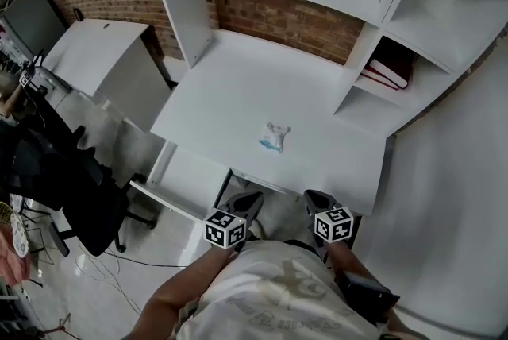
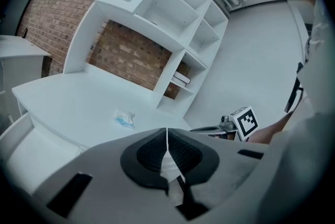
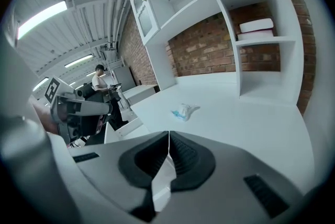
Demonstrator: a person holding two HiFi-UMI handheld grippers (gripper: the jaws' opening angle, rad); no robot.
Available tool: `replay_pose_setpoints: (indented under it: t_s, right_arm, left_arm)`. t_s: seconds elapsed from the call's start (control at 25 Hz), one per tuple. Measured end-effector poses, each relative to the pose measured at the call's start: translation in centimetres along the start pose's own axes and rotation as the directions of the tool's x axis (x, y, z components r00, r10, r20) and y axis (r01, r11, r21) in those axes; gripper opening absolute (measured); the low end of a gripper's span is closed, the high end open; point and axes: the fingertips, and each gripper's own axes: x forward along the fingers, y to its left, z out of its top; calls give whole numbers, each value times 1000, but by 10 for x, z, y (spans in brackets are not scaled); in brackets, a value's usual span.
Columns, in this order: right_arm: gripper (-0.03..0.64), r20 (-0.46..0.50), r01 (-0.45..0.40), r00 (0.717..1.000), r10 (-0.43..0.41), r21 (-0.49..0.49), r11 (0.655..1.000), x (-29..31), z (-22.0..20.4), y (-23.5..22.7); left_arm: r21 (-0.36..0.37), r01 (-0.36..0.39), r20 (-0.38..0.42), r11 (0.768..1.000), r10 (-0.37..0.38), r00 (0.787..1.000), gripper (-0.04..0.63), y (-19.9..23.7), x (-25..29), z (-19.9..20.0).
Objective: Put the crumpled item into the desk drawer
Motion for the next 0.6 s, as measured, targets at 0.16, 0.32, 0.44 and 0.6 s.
replay_pose_setpoints:
  t_s: [0.16, 0.32, 0.44, 0.6]
  right_arm:
    - [23, 23, 50, 998, -51, 15, 999, 5, 12, 1]
    - [23, 30, 81, 996, -82, 22, 996, 3, 16, 3]
    - [23, 23, 106, 994, -106, 27, 994, 2, 14, 0]
    - [23, 27, 124, 992, -125, 38, 992, 2, 15, 0]
  left_arm:
    - [15, 30, -1, 999, -29, 1000, 26, 11, 0, 13]
    - [22, 52, 2, 998, -52, 999, 26, 16, 2, 19]
    - [23, 62, 6, 998, -62, 998, 28, 21, 2, 22]
    - [22, 67, 9, 998, -67, 998, 26, 28, 1, 24]
